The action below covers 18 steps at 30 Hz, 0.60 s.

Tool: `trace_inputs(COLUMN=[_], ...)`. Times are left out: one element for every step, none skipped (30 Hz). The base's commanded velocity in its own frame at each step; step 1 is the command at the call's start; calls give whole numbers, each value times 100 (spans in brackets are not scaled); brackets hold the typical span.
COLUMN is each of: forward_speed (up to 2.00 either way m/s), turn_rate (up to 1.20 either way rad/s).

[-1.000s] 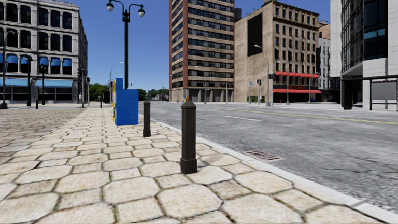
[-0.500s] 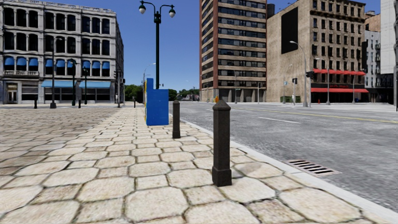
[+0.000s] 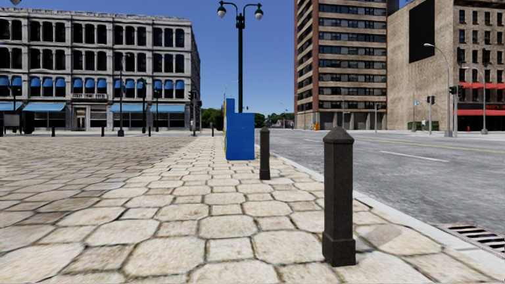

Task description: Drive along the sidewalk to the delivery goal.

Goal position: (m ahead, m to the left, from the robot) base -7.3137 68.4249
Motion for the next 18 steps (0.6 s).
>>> trace_inputs(forward_speed=[73, 73, 73, 73, 73, 73, 74, 74, 74, 76, 77, 78, 78, 78, 78, 78, 78, 78], turn_rate=[39, 38, 38, 37, 37, 37, 37, 37, 37, 37, 37, 36, 36, 35, 34, 29, 23, 18])
